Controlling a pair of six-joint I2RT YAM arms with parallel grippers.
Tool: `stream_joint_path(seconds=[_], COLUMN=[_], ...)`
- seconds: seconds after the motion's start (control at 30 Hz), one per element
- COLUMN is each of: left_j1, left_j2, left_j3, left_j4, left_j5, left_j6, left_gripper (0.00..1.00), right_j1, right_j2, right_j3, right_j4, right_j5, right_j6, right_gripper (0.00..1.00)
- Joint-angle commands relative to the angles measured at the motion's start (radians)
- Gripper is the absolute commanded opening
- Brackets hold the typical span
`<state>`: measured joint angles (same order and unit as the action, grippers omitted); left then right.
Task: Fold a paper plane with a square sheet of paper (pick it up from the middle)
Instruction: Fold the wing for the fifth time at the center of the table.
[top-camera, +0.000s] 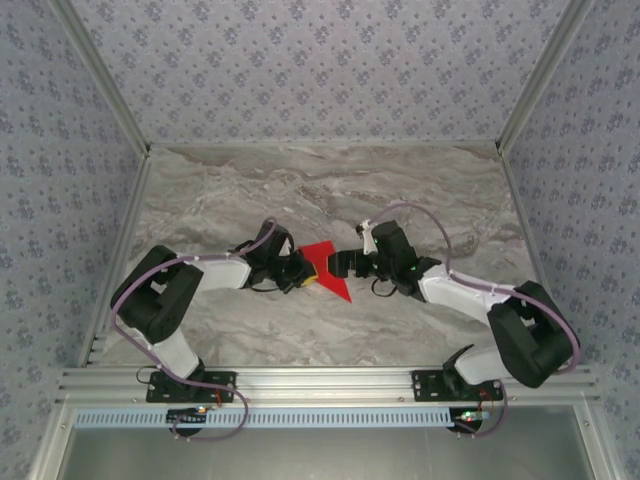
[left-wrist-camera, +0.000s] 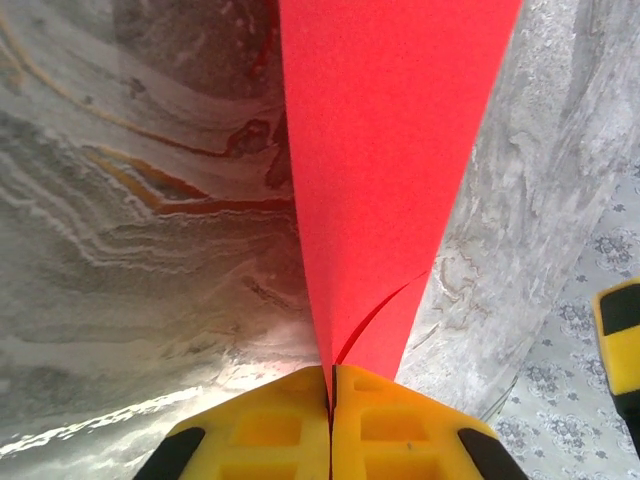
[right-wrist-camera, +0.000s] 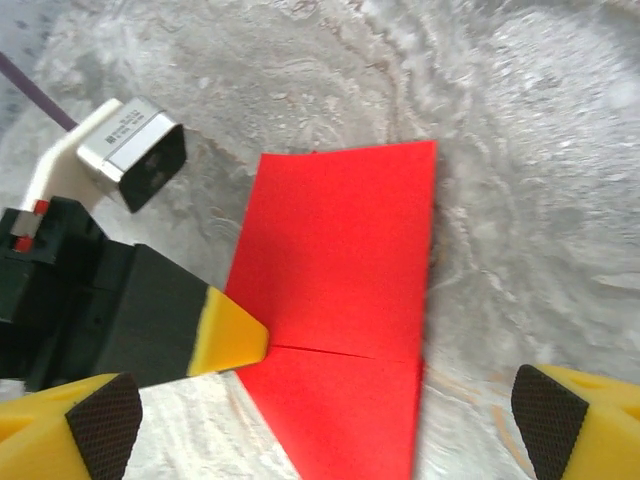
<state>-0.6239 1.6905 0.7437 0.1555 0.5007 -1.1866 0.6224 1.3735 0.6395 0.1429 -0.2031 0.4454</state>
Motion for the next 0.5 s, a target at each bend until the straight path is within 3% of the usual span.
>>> stream_joint_path(seconds=[0.0,0.2,0.47], left_j1=[-0.006,-0.005,-0.007], left_j2=[-0.040,-0.041,-0.045], left_j3=[0.033,0.041,0.045], left_j4=[-0.042,-0.056,-0.060], left_j5=[-0.014,-0.016,-0.019], left_j6=[0.025,0.026,0.016], left_gripper=[0.06,0.06,0.05], right_j1=[0.052,0.179,0.279], right_j2=[-0.061,-0.100,-0.025], right_j3=[-0.042,-0.109,-0.131], right_j4=[-0.041,0.082,0.198], right_j5=[0.239,0.409,0.491], right_j6=[-0.124,-0.364,-0.534], right_gripper=[1.00,1.00,0.91])
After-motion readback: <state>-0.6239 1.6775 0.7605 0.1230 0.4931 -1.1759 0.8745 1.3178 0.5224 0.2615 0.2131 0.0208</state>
